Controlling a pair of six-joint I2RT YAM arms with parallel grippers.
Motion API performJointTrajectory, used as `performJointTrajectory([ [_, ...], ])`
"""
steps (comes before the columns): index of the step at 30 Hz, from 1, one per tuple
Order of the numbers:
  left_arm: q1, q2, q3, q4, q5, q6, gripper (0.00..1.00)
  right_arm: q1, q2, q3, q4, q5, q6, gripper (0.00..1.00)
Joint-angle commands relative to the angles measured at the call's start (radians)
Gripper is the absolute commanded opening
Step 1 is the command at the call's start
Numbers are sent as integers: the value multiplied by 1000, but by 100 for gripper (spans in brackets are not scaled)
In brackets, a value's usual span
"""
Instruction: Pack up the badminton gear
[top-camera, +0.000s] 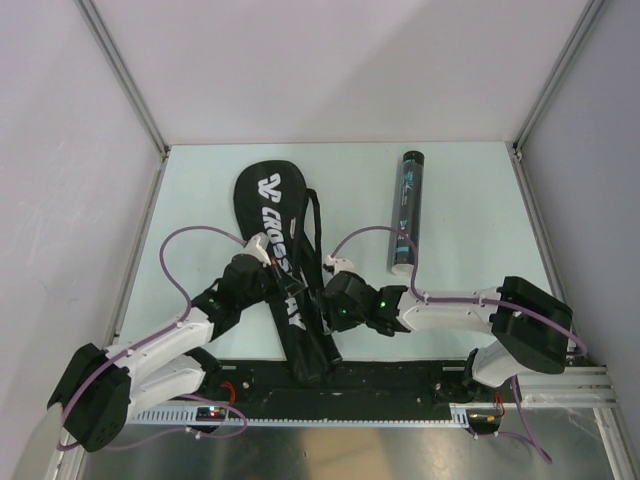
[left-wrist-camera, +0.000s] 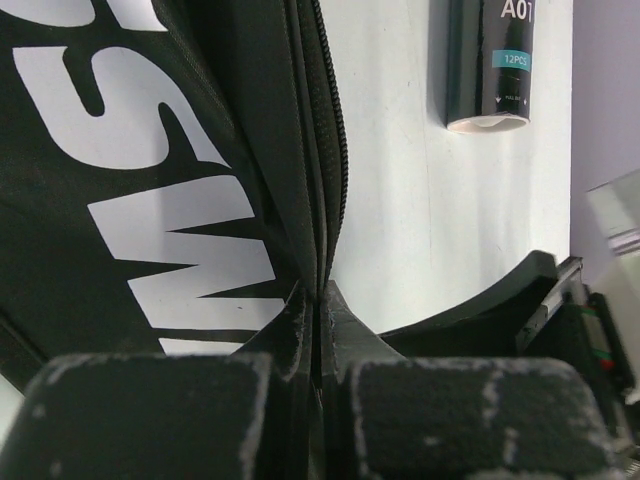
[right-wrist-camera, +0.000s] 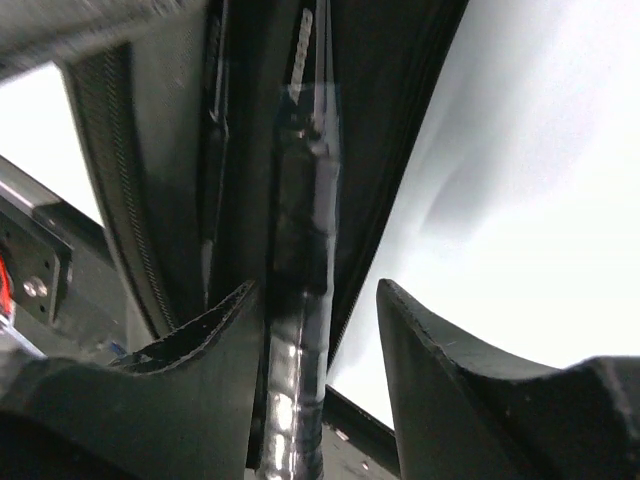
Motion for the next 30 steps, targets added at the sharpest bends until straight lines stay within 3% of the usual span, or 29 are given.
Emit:
performJointTrajectory([
  [1,-7,-14,-3,68,17,8,0,-6,-15,-49,55,-75,-25,51],
  [13,-9,-18,-24,105,26,-81,0,-19,-13,-76,328,-142,58,13],
  [20,-11,-56,-72,167,23,-190,0,16,57,-75,440,54,170,8],
  [25,-11,-87,-86,183,17,-230,0,30,134,-73,483,108,241,7],
  [30,-12,-109,-118,200,-31,-267,0,43,161,-66,462,185,312,13],
])
